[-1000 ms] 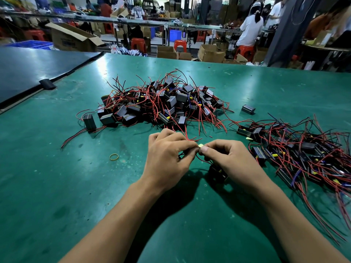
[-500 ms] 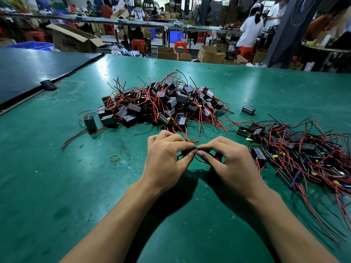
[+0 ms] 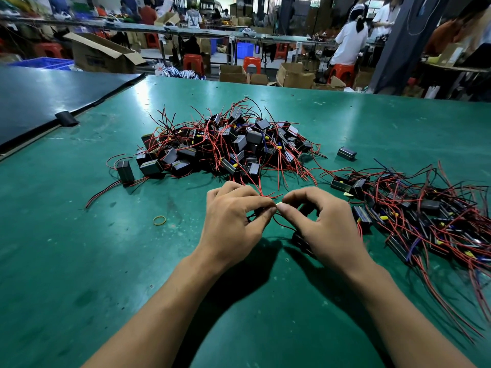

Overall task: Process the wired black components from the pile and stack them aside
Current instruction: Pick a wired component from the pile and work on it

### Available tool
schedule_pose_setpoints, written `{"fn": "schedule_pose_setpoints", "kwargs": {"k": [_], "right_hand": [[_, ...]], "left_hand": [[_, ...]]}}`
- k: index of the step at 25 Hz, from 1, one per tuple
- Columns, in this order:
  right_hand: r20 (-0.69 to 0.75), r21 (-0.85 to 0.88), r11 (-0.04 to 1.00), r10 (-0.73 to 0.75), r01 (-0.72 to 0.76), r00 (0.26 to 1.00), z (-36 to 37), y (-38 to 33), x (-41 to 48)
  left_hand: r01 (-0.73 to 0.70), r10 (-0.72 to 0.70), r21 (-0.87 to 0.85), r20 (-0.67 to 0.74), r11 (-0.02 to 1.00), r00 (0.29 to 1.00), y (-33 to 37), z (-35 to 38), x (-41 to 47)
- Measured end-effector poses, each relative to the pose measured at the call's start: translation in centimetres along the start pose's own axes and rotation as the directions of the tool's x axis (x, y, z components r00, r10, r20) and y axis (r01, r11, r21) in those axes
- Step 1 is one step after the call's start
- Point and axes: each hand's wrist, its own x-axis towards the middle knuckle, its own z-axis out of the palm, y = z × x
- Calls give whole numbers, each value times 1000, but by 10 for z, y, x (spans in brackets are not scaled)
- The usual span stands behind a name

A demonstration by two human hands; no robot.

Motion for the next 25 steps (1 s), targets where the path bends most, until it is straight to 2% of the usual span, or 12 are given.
{"fn": "schedule_pose_setpoints", "kwargs": {"k": [3,5,7,10,14,18,20,22,25], "right_hand": [[8,-217,929,-306,300,952,-4,7,0],[40,-325,860,-404,395,914,-5,13,1],[60,-382,823,-431,420,900,-5,16,1],[75,-346,866,-358,361,931,-4,13,1],[87,-75,992,-93,99,992,-1,7,2],[209,93,982,139,-162,968,-1,6,4],[286,145,962,183,-231,941,-6,7,5],[296,123,977,131,-173,946,-9,7,5],[216,-51,997,-48,60,975,-9,7,2]], "left_hand": [[15,-14,-30,28,999,1000,-1,-1,0],[25,-23,-46,34,999,999,-2,-1,1],[30,-28,-59,33,998,999,-2,-1,0],[30,-28,-69,25,997,999,-2,-1,1],[17,-16,-99,11,995,1000,-1,1,1],[5,-4,-46,11,999,1000,2,2,0],[11,-11,-38,11,999,1000,2,2,-1],[35,-35,-61,6,998,999,0,1,0],[59,-57,-72,25,996,998,-1,0,1]]}}
